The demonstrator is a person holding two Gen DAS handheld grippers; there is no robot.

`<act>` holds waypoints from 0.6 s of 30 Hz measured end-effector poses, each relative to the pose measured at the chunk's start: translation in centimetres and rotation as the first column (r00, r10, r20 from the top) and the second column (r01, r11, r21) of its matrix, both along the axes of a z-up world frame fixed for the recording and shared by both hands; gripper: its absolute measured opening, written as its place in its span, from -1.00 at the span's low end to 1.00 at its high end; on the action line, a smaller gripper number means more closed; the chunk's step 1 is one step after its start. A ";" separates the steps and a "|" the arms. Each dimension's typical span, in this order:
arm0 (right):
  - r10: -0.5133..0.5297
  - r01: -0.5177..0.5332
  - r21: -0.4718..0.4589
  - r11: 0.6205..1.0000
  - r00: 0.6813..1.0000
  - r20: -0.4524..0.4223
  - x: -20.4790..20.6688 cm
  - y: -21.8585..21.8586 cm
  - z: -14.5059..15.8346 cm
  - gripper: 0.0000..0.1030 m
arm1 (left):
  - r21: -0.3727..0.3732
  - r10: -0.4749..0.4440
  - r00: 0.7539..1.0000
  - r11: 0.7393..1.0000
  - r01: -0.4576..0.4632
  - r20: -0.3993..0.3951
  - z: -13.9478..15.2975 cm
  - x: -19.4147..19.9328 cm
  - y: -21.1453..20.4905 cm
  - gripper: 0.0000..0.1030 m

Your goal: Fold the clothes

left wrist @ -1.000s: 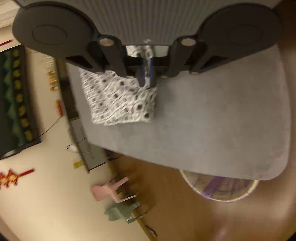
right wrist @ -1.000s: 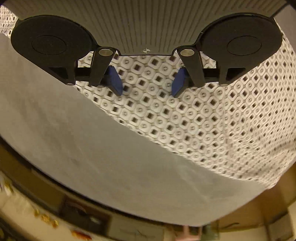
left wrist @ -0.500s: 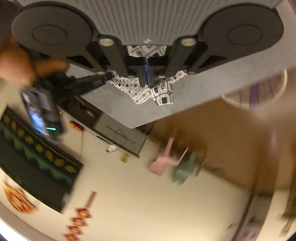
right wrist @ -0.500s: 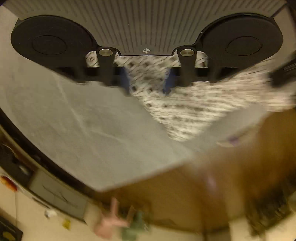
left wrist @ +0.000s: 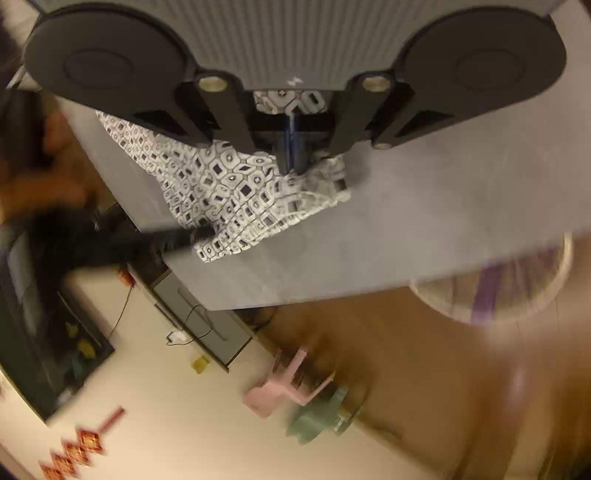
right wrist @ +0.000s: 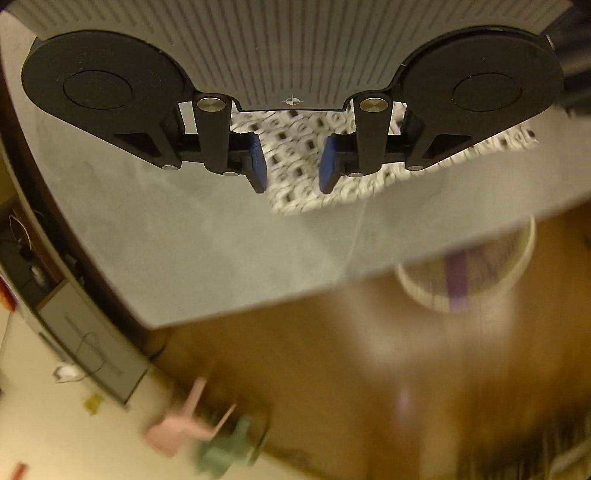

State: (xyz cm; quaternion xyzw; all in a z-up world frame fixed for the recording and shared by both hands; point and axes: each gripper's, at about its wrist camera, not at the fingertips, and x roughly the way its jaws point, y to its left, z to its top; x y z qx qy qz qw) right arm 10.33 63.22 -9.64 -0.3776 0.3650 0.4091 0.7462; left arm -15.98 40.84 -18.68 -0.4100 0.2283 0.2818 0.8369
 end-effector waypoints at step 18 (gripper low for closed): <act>-0.267 0.309 0.303 0.901 0.948 -0.173 -3.9 -21.8 0.9 -0.10 | 0.130 -0.103 0.987 0.988 0.087 0.120 4.3 -0.4 -1.4 -0.69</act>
